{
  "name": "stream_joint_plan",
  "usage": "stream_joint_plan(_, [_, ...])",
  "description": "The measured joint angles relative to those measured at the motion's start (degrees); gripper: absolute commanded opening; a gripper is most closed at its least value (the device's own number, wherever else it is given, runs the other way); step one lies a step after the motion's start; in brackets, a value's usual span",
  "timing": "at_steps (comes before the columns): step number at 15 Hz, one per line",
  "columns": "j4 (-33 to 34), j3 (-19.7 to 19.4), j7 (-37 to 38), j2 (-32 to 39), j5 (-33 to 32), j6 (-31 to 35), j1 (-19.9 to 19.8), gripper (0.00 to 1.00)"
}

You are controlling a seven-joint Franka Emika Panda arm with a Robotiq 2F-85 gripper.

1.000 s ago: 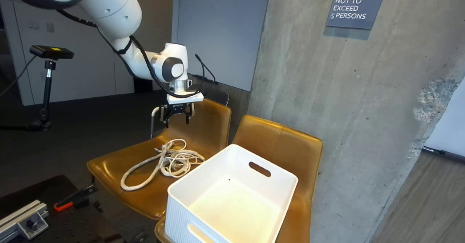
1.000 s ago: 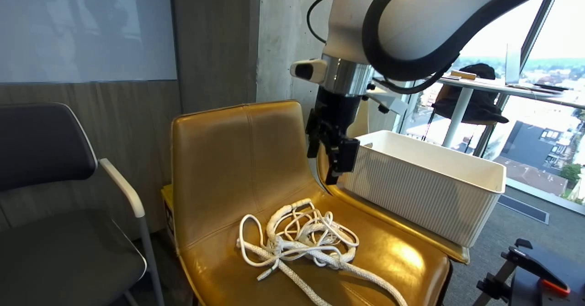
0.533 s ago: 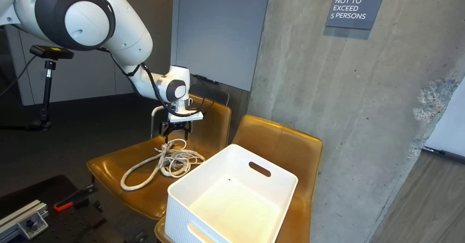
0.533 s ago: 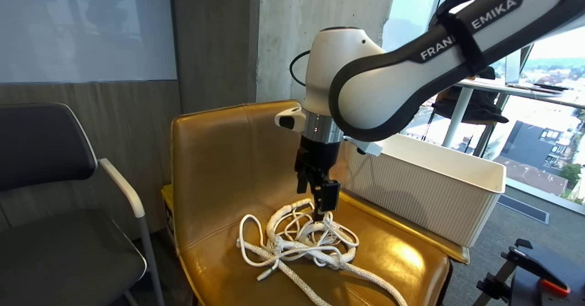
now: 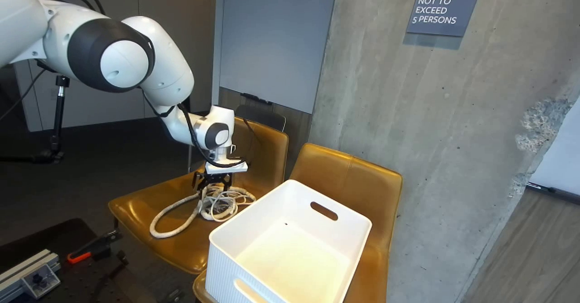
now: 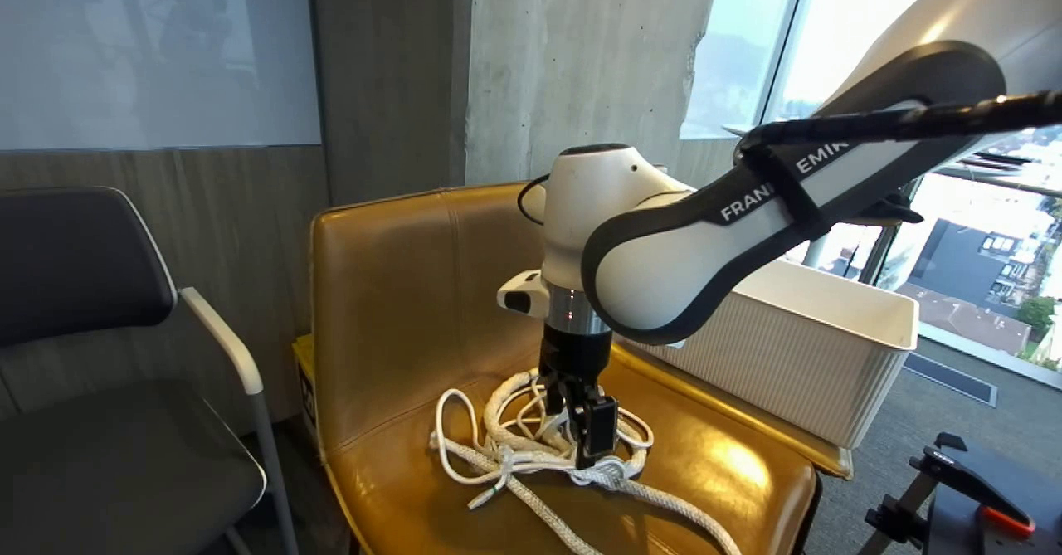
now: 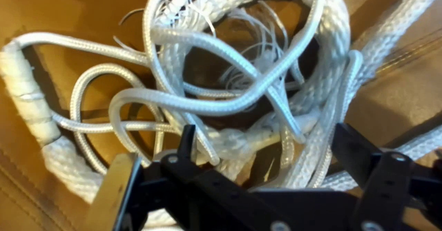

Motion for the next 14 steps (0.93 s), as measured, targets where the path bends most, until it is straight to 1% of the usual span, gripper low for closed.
stream_joint_plan(6, [0.09,-0.99,0.73,3.82,-0.04,-0.06,-0.02,1.0])
stream_joint_plan(7, [0.1,-1.08,0.81,4.16,-0.04,-0.06,-0.01,0.75])
stream_joint_plan(8, [0.1,-1.17,0.92,4.43,-0.05,-0.06,-0.01,0.74])
stream_joint_plan(9, [0.1,-1.32,1.03,4.58,-0.06,-0.06,-0.01,0.68])
stream_joint_plan(10, [0.12,-1.51,1.12,4.55,-0.13,-0.06,-0.02,0.58])
stream_joint_plan(14, [0.15,-2.61,2.14,4.0,-1.89,-0.06,-0.11,0.29])
